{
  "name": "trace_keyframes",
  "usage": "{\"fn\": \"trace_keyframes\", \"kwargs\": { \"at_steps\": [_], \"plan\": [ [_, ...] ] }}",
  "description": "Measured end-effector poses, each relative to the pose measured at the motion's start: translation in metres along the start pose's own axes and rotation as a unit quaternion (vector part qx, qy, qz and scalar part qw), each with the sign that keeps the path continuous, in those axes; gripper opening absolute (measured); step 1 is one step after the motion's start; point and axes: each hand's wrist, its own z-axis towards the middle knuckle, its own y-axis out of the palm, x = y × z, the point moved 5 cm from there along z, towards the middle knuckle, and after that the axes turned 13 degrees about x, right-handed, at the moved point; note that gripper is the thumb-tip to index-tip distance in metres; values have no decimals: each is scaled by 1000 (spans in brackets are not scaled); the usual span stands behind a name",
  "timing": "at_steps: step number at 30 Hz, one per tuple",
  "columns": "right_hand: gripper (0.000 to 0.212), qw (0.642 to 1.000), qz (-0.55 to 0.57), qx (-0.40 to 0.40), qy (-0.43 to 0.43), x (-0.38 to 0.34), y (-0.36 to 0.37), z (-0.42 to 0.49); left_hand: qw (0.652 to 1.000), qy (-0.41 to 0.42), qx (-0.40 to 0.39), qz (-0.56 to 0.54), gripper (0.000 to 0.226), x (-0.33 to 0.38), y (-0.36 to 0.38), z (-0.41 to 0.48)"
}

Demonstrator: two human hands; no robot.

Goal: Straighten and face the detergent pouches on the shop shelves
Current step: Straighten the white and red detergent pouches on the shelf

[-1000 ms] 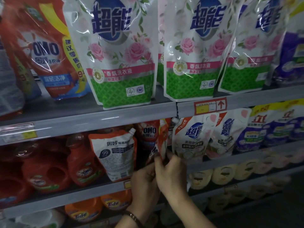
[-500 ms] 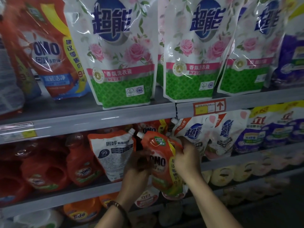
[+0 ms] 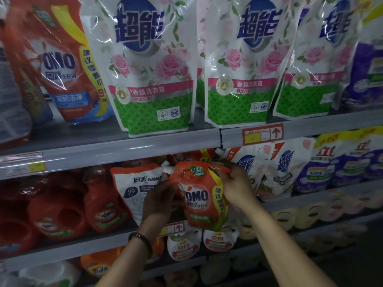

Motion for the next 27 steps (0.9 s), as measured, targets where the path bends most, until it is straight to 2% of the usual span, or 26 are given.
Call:
{"fn": "trace_keyframes", "kwargs": {
  "at_steps": [4, 7, 10, 12, 13, 15, 18, 22, 24, 25, 26, 27],
  "plan": [
    [26, 999, -15, -29, 19, -4, 0, 7, 988, -80, -13, -134, 19, 0, 4, 0],
    [26, 997, -36, -64, 16, -3, 0, 11, 985, -71, -11, -155, 20, -2, 2, 0],
    [36, 985, -155, -75, -5, 4, 0, 17, 986, -17, -3, -167, 20, 0, 0, -4],
    [50, 964, -257, -64, -3, 8, -2, 23, 979, -26, 0, -204, 26, -3, 0, -1],
    [52, 960, -273, -65, 12, 9, -2, 26, 974, -42, 3, -224, 32, -7, -1, 5],
    [46, 969, -220, -82, 73, 13, 1, 28, 967, -58, 6, -247, 42, -7, 0, 8],
    [29, 978, -98, -93, 156, 22, 7, 29, 968, -66, -4, -241, 26, -5, 7, 6],
    [23, 987, -67, -69, 131, 37, 10, 32, 984, -27, 27, -175, 18, -12, 7, 10],
    [21, 990, -53, -53, 117, 41, 10, 32, 977, -41, 21, -208, 7, -15, 6, 8],
    [20, 991, -51, -46, 112, 42, 9, 31, 975, -44, 14, -219, 8, -18, 7, 8],
    [20, 992, -49, -43, 105, 45, 9, 30, 982, -21, 15, -188, 16, -18, 5, 7],
    [19, 993, -56, -41, 99, 46, 9, 30, 987, -2, 23, -157, 15, -19, 7, 7]
  ]
}}
